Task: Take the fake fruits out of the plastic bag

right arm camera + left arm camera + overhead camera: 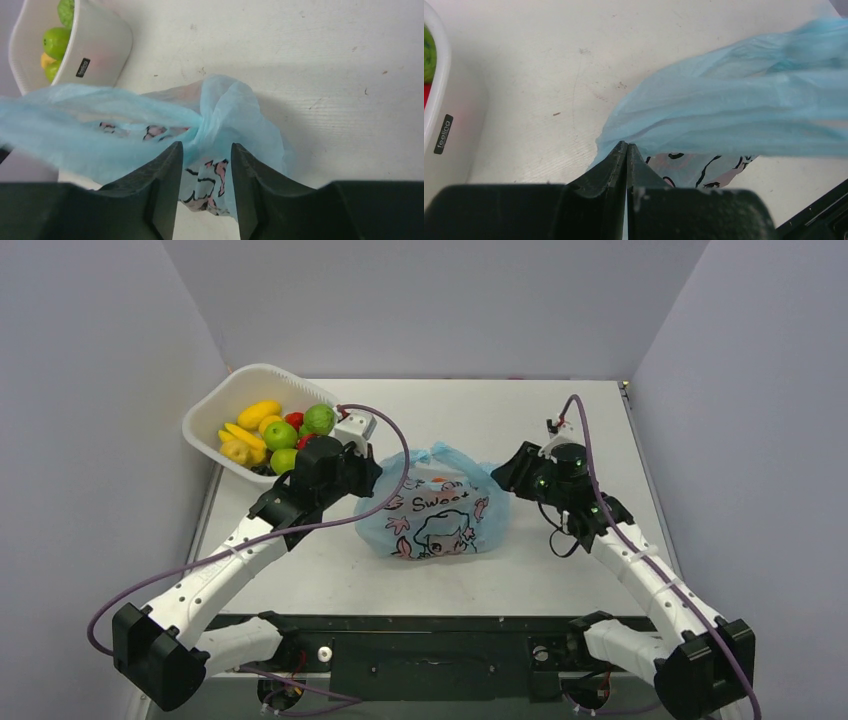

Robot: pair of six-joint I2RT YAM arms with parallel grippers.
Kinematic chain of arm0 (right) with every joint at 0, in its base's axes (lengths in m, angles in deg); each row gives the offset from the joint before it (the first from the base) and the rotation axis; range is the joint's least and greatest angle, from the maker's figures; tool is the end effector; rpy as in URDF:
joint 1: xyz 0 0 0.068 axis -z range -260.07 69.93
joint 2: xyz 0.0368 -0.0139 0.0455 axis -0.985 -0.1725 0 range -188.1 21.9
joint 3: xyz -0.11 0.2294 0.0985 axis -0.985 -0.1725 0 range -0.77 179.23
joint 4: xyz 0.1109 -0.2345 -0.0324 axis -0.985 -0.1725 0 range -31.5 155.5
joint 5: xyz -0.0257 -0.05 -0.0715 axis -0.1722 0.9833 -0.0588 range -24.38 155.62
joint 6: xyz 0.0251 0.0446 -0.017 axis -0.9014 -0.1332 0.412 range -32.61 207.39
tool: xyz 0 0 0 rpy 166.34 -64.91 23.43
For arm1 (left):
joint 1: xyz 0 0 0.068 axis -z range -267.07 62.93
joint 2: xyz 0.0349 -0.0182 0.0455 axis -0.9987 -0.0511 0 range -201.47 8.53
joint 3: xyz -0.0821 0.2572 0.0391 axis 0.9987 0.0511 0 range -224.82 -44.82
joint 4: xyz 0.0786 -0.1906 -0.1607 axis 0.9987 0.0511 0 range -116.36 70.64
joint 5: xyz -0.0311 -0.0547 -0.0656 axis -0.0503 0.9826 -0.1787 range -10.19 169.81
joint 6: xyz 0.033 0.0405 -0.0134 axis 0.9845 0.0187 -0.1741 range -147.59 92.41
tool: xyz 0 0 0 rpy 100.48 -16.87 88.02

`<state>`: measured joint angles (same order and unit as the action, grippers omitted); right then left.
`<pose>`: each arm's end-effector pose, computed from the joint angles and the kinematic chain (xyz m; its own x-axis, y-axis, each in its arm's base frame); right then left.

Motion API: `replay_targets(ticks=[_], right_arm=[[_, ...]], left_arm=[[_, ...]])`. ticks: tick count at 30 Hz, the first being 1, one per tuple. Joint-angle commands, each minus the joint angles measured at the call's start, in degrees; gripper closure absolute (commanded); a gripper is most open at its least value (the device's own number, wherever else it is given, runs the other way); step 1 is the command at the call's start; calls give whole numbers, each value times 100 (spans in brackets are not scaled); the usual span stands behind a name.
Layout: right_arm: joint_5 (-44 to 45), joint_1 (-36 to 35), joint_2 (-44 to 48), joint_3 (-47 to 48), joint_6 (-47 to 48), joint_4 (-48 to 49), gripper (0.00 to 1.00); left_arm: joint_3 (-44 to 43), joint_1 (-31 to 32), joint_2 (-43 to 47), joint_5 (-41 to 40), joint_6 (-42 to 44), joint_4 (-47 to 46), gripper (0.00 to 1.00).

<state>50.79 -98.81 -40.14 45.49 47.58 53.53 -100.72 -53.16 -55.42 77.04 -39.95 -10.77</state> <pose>0.2284 0.0871 0.2873 -0.6749 0.4246 -0.6035 -0.1211 0.7431 0.6582 0.2128 -0.1410 0.3318 -0.4365 0.0359 -0.8990 0.4373 0.8817 -0.1771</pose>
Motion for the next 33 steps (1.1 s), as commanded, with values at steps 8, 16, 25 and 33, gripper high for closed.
replay_targets(ticks=[8,16,25,33], right_arm=[[2131,-1569,534,989,1416,-1098,26],[3583,-2231,-319,1995,2392,-993,23],[2796,-2130,-2105,3412,2965,-907,20],[2719,-2131,-3298,4419,2833,-1335,36]], left_arm=[[-155,-13,-24,483,84,-252,100],[-91,-12,54,516,141,-323,100],[-77,68,3,544,159,-347,100],[-88,141,35,363,226,-286,100]])
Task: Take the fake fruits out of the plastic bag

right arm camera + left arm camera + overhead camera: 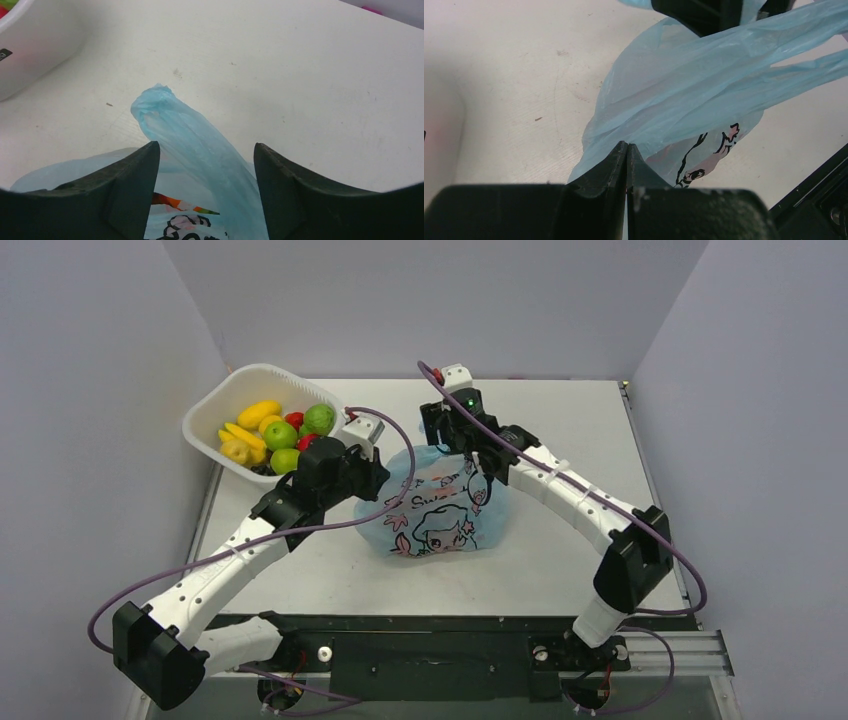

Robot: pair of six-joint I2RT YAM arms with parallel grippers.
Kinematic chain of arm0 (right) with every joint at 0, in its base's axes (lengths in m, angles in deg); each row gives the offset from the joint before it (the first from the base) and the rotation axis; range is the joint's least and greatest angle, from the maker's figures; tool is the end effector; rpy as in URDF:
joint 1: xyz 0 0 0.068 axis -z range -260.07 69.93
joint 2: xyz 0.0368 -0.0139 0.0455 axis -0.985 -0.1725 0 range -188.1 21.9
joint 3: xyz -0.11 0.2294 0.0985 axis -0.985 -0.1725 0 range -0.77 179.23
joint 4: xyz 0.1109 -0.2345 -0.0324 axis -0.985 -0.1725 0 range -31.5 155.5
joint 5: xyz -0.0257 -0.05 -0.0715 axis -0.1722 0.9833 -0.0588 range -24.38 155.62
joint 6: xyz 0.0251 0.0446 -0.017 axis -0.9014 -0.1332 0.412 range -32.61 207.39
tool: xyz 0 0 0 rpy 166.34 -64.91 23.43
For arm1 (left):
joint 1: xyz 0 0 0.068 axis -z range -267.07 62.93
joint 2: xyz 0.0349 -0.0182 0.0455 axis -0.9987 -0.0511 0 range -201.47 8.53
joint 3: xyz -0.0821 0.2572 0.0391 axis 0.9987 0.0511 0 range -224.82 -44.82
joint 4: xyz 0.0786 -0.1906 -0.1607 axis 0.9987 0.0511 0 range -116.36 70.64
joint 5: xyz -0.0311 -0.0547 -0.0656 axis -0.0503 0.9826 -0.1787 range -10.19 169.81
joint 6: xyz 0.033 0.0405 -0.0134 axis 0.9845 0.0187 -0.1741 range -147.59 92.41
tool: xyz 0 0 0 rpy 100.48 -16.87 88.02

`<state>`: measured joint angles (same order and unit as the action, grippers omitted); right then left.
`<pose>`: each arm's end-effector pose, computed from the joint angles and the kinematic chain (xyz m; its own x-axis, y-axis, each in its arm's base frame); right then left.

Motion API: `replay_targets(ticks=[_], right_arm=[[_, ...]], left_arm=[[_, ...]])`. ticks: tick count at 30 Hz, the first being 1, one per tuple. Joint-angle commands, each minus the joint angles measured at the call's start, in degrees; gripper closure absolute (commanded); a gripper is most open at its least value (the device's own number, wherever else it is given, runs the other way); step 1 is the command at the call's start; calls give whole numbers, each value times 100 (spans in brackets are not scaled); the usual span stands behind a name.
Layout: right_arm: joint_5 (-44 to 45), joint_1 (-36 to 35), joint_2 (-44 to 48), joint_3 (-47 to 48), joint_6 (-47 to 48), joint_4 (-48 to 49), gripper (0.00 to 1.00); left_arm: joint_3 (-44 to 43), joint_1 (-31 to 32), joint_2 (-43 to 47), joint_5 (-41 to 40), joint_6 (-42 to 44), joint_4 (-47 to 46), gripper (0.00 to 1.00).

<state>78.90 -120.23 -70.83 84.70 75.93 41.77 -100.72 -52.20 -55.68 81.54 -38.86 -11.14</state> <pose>0.2929 0.2365 0.3498 -0.4804 -0.1524 -0.8637 -0.3896 0.9194 0.0544 0.2099 -0.1476 0.3313 -0.4373 0.0667 -0.8968 0.5188 0.8333 -0.1910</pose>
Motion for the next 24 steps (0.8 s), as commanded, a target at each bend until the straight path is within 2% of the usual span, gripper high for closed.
replay_targets(ticks=[1,4,5,6,8,12,13,17,24], right_arm=[[-103,10,-269,532,-12,-205,42],[16,7,-335,468,-54,-260,53],[69,8,-321,415,-73,-301,70],[188,8,-262,344,-176,-326,92],[225,1,-67,153,-404,-346,100],[162,-31,574,-452,-854,-40,100],[155,-33,779,-540,-988,-7,100],[94,-34,1251,-894,-1263,41,100],[-157,-35,1836,-1449,-1349,243,100]], left_arm=[[-92,45,65,-86,116,-248,100],[-90,46,62,-81,116,-248,100],[-98,46,71,-74,116,-248,100],[-114,46,78,-61,120,-226,100],[-147,51,103,-52,143,-169,100],[-180,93,287,11,194,-52,99],[-178,123,392,29,199,-58,91],[-313,145,612,397,50,72,73],[-446,160,1058,1057,-458,438,47]])
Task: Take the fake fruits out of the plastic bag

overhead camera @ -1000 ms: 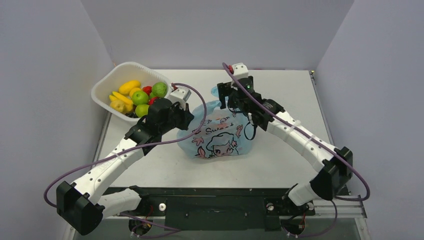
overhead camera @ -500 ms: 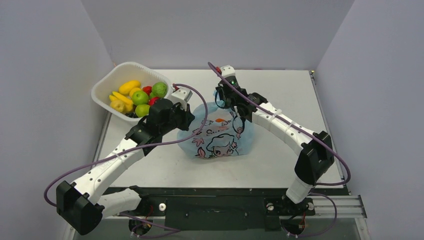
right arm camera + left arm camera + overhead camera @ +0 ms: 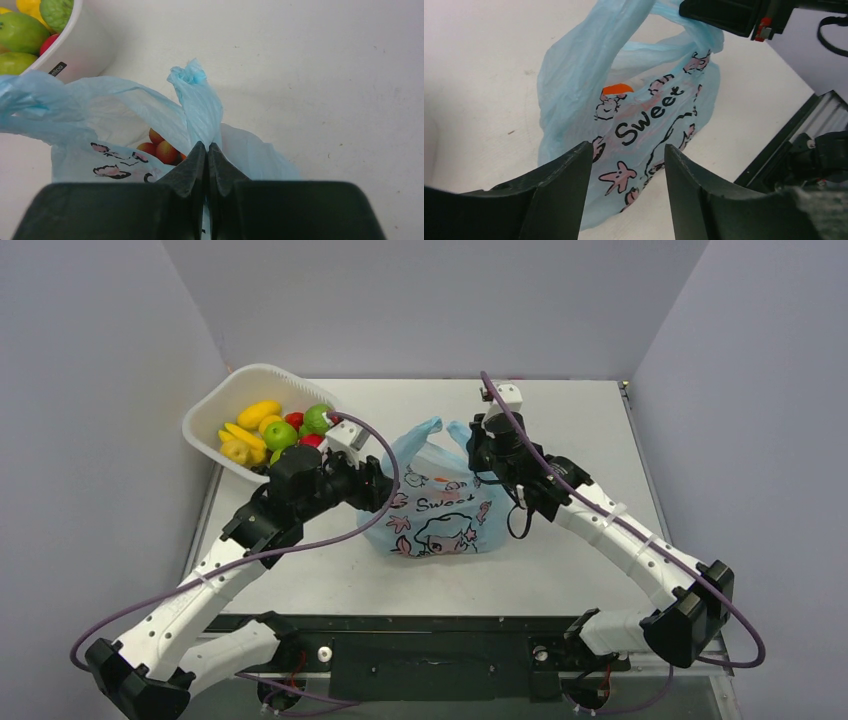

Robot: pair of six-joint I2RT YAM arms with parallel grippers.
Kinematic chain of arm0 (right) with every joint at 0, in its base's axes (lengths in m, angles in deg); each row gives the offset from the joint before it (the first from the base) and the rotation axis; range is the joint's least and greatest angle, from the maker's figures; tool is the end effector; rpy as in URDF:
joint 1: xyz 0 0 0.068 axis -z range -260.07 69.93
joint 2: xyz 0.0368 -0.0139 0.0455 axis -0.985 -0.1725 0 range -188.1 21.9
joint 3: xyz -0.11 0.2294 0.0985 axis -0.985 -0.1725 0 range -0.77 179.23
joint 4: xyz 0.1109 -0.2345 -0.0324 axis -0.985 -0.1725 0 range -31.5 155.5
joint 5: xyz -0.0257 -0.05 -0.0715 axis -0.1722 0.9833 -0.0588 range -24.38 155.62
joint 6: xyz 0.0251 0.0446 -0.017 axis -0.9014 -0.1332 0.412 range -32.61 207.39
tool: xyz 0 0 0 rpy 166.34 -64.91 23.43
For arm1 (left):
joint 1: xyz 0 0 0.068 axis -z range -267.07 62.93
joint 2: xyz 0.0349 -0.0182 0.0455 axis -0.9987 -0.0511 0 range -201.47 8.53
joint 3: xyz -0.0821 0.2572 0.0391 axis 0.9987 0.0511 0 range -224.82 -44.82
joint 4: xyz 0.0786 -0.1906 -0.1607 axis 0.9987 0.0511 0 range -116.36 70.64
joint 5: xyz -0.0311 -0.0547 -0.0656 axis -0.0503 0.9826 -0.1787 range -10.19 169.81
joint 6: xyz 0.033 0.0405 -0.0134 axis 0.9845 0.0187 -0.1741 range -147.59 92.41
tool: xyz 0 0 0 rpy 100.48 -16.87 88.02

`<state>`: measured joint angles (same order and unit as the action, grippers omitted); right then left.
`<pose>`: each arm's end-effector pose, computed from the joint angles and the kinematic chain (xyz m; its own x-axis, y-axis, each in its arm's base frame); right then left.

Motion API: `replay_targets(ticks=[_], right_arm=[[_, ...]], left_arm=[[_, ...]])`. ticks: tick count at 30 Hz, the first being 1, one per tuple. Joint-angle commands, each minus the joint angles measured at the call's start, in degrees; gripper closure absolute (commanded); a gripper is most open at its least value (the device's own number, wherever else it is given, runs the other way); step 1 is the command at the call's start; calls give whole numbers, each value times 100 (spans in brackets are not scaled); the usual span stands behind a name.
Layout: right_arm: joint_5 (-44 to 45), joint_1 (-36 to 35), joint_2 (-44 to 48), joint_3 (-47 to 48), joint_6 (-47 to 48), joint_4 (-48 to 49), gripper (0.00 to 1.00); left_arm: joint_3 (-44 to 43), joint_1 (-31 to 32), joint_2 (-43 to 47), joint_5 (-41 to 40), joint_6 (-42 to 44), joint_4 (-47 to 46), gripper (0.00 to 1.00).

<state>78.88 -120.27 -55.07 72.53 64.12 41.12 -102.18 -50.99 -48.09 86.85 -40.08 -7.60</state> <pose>0.2380 0.1905 0.3638 -0.5170 0.0665 -0.8534 -0.2933 0.9229 0.2496 0.1775 -0.1347 0.3632 -0.3908 0.0193 -0.9203 0.6086 0.7555 -0.2426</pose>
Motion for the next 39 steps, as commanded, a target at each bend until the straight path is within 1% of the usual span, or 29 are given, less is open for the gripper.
replay_targets(ticks=[1,2,3,4,5,6,7,8,9,11,12,14,15,17,18,22,24,28,30,32,33,34,35,36,37,38,39], right_arm=[[-224,-29,312,-277,-187,318,100],[-274,-30,330,-292,-196,344,100],[-379,-24,356,-310,-200,349,100],[-435,-28,361,-313,-207,360,100],[-527,-26,385,-331,-218,378,100],[-562,-24,407,-345,-229,389,100],[-618,-29,447,-378,-252,418,100],[-634,-30,512,-400,-274,435,100],[-665,-22,545,-460,-283,476,100],[-694,-16,674,-571,-329,549,100],[-700,-14,775,-606,-378,584,100],[-717,-11,913,-741,-474,684,100],[-731,-17,957,-824,-502,756,100],[-769,-22,1074,-922,-582,824,100],[-793,-21,1139,-953,-629,844,100],[-815,-20,1286,-1112,-669,939,100],[-777,-14,1320,-1132,-663,923,100],[-731,-16,1429,-1181,-653,866,100],[-675,-12,1498,-1211,-634,866,100],[-583,1,1505,-1194,-608,858,100],[-520,21,1475,-1177,-573,853,100],[-484,39,1448,-1131,-556,855,100],[-427,90,1404,-1101,-536,856,100],[-415,130,1373,-1033,-533,865,100],[-399,242,1324,-991,-555,874,100],[-397,316,1302,-893,-582,909,100],[-425,502,1264,-768,-639,926,100]], left_arm=[[-299,49,327,651,-338,31,46],[-309,134,356,650,-331,18,45],[-376,215,350,458,-264,21,44],[-449,488,293,237,-202,52,42],[-607,690,235,-355,-23,161,41],[-713,1110,65,-816,90,224,40],[-941,1344,-46,-1761,335,347,39],[-1061,1733,-307,-2217,432,391,38],[-1311,1858,-451,-2988,568,486,38],[-1641,1982,-874,-3709,637,555,38],[-1777,1995,-1118,-3981,710,526,38],[-1900,1976,-1404,-4164,919,306,37],[-1940,1935,-1626,-4170,1037,225,37],[-2127,1818,-1851,-3922,1118,77,36],[-2237,1760,-1940,-3678,1127,-6,36],[-2587,1429,-2485,-3230,1019,-194,36],[-2673,1311,-2701,-3119,1016,-338,36],[-2776,1041,-3060,-3203,946,-575,37],[-2836,823,-3194,-3075,898,-600,40],[-2867,618,-3310,-2820,845,-674,48],[-2894,522,-3375,-2579,788,-704,67],[-2916,317,-3400,-2490,602,-755,77],[-2975,213,-3459,-2278,486,-775,86],[-3022,-20,-3482,-2133,243,-795,94],[-3164,-139,-3539,-1851,131,-736,98],[-3258,-372,-3595,-1757,-96,-669,100],[-3499,-469,-3616,-1684,-184,-485,100]])
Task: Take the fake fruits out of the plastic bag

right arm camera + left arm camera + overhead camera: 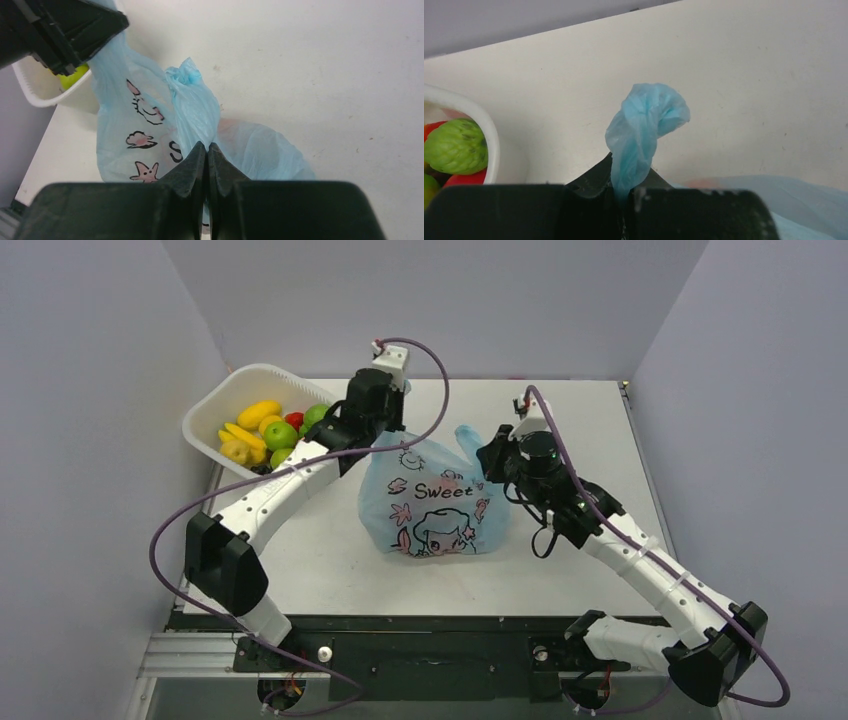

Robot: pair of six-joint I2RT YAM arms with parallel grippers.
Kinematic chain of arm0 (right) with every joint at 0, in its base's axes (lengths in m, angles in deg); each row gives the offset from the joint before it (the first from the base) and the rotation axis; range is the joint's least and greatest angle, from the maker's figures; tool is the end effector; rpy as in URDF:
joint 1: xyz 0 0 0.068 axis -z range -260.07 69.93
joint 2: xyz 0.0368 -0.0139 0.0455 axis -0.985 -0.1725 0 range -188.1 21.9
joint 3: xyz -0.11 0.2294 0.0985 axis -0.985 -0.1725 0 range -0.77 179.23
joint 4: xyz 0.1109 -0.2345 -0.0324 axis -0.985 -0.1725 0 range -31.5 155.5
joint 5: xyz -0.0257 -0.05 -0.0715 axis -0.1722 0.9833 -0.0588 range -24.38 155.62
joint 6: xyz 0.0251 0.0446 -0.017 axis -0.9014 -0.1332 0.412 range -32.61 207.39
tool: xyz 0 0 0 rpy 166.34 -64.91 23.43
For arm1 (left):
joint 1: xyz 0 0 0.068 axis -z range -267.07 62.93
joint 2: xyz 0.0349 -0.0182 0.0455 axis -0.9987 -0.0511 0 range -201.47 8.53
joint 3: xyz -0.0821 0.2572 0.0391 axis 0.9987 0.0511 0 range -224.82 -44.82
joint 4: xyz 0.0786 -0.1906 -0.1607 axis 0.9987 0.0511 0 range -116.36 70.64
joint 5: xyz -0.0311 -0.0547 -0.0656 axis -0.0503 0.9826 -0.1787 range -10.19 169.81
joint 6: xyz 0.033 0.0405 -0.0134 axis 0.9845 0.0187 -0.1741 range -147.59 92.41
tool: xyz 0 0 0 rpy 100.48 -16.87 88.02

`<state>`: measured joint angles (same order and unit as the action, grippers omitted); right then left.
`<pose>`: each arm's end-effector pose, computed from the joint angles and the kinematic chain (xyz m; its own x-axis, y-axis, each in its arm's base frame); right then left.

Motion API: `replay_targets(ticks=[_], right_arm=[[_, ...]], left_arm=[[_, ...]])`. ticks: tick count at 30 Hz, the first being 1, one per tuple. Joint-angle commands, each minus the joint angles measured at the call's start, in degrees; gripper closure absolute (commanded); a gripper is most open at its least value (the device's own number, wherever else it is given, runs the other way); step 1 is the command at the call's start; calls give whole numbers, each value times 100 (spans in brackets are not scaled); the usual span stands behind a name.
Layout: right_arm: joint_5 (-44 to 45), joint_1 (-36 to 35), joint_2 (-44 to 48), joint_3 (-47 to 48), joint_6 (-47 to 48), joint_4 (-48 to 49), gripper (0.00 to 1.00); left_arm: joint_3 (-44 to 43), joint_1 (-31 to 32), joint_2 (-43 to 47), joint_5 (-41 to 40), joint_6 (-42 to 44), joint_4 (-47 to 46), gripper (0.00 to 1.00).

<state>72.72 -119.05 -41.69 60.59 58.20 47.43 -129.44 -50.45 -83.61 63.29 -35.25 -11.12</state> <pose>0.1989 0.1553 0.3624 -0.4959 0.2212 -0.8397 -0.3348 0.8435 0.4200 0.3111 -0.2186 0.3628 -0.3559 0.1053 -0.9286 0.3169 0.9484 -0.0139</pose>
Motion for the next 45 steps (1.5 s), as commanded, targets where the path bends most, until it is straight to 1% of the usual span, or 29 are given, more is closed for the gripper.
replay_targets(ticks=[1,3,4,8,10,12,14,15,16,17,18,19,20,21,22,23,25,28,30,32,33,34,35,36,37,38,39,41,45], right_arm=[[150,482,-105,515,-76,337,100],[-42,843,-239,895,-157,335,100],[-202,1093,-368,1268,-201,311,100],[-501,1507,-795,2507,-135,29,100],[-534,1540,-998,2996,-37,-138,100],[-608,1542,-1042,3157,11,-205,100],[-656,1532,-922,2928,13,-189,100],[-735,1516,-770,2768,-7,-175,100],[-788,1512,-681,2387,-25,-117,100],[-843,1476,-459,1885,-82,-78,100],[-864,1456,-328,1588,-111,19,100],[-851,1396,-32,1015,-159,100,100],[-820,1364,109,718,-189,206,100],[-757,1294,385,213,-266,237,100],[-742,1260,511,-39,-300,307,100],[-739,1197,720,-464,-349,314,100],[-732,1100,975,-916,-325,238,100],[-732,915,1211,-1263,-181,-100,100],[-825,772,1351,-1420,-89,-265,99],[-786,582,1445,-1424,46,-494,90],[-757,513,1496,-1333,89,-647,82],[-651,376,1511,-1260,181,-752,79],[-557,318,1537,-1035,227,-969,72],[-390,180,1541,-905,315,-1080,69],[-308,105,1547,-614,360,-1271,63],[-121,-93,1546,-306,423,-1349,61],[-33,-194,1540,-176,445,-1450,55],[231,-574,1481,236,479,-1498,49],[768,-1792,1127,772,515,-1298,43]], left_arm=[[-898,-713,-100,691,-836,-46,100],[-1292,-1019,-92,884,-1055,159,100],[-1559,-1132,-80,1123,-1163,278,100],[-2406,-1675,63,1596,-1354,741,100],[-2492,-1955,263,2018,-1473,803,100],[-2265,-2070,569,2310,-1590,757,100],[-1780,-2105,947,2473,-1670,671,100],[-1361,-2110,1252,2547,-1691,646,100],[-1094,-2118,1418,2578,-1762,565,100],[-534,-2117,1803,2626,-1812,527,100],[-202,-2127,1993,2666,-1913,414,100],[458,-2130,2425,2738,-1958,355,100],[764,-2136,2625,2761,-2070,272,100],[1352,-2139,3051,2806,-2138,258,100],[1611,-2161,3472,2830,-2271,281,100],[2115,-2164,3689,2880,-2339,346,100],[2803,-2173,4298,3029,-2611,413,100],[3651,-2176,5219,3187,-3003,584,100],[3916,-2177,5628,3291,-3054,731,100],[4044,-2177,5899,3314,-3079,863,100],[4069,-2177,5966,3337,-3082,923,100],[4090,-2177,6046,3338,-3079,947,100],[4092,-2172,6074,3332,-3071,994,100],[4089,-2170,6113,3331,-3069,1009,100],[4096,-2175,6125,3346,-3067,1032,100],[4101,-2176,6139,3382,-3071,1033,100],[4110,-2177,6147,3404,-3096,1013,100],[4145,-2177,6163,3454,-3158,973,100],[4217,-2177,6163,3512,-3232,954,100]])
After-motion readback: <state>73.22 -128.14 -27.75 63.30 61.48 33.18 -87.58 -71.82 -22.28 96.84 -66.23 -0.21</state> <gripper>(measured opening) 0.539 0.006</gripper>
